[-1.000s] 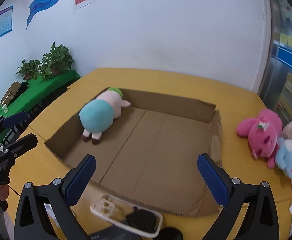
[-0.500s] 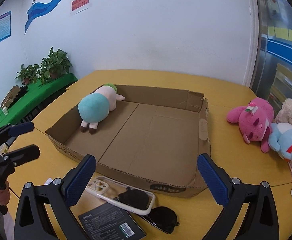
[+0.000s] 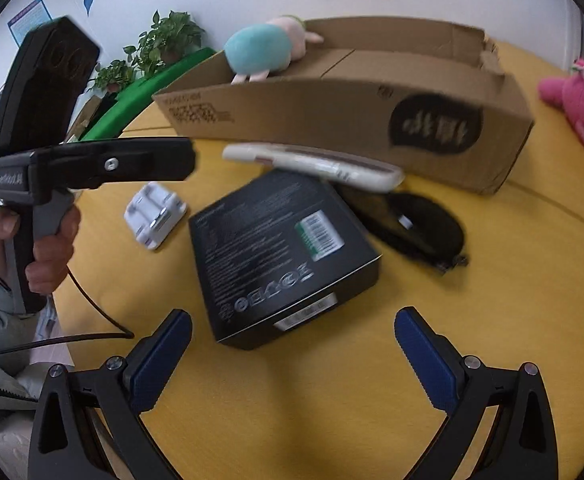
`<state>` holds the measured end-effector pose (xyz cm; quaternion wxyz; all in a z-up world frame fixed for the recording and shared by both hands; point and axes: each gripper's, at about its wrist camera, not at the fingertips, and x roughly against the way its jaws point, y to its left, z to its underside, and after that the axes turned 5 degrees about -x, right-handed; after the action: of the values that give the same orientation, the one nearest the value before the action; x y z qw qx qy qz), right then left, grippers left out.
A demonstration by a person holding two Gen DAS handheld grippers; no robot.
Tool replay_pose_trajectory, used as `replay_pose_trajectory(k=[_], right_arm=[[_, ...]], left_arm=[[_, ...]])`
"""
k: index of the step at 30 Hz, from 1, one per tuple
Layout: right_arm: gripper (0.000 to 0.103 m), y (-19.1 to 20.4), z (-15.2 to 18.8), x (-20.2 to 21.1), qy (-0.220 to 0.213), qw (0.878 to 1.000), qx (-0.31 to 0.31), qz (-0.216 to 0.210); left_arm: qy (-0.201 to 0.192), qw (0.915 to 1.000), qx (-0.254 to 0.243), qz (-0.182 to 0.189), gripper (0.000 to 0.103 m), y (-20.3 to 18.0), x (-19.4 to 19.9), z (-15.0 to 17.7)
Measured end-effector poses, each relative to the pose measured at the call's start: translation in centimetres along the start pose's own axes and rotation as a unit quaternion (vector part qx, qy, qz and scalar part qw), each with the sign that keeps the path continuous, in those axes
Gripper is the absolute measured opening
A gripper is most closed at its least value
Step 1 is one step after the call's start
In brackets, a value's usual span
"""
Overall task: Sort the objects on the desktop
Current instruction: 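Grasp the black product box with both tools from the table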
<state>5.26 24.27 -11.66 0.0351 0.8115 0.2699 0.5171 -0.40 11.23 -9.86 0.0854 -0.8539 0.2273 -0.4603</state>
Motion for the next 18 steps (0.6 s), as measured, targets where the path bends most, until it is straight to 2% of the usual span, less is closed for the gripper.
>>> replay_pose_trajectory(k=[2, 6, 8, 13, 18], right_arm=[[0.103, 0.3, 0.0, -0.8, -0.001, 1.000, -0.009, -0.021], [0.103, 1.5, -0.7, -2.9, 0.002, 1.000, 0.001, -0.011], [0.103, 1.8, -0.6, -3.2, 0.005, 1.000, 0.007, -0.014], [0.103, 0.8, 0.4, -2.8, 0.011, 0.999, -0.004, -0.047], [0.103, -1.0, 0.2, -2.6, 0.002, 0.999, -0.021, -0.029]], left_arm=[[0.016, 0.9995, 0.012, 0.024, 0.093, 0.2, -1.5, 0.5], [0.068, 0.9961, 0.025, 0.049, 0.086, 0.3, -4.2, 1.7], [0.077, 0.9959, 0.012, 0.044, 0.086, -0.2, -4.3, 2.4], [0.083, 0.9933, -0.006, 0.081, 0.086, -0.7, -2.9, 3.8], [0.080, 0.9953, 0.033, 0.043, 0.086, 1.4, -3.3, 3.4]])
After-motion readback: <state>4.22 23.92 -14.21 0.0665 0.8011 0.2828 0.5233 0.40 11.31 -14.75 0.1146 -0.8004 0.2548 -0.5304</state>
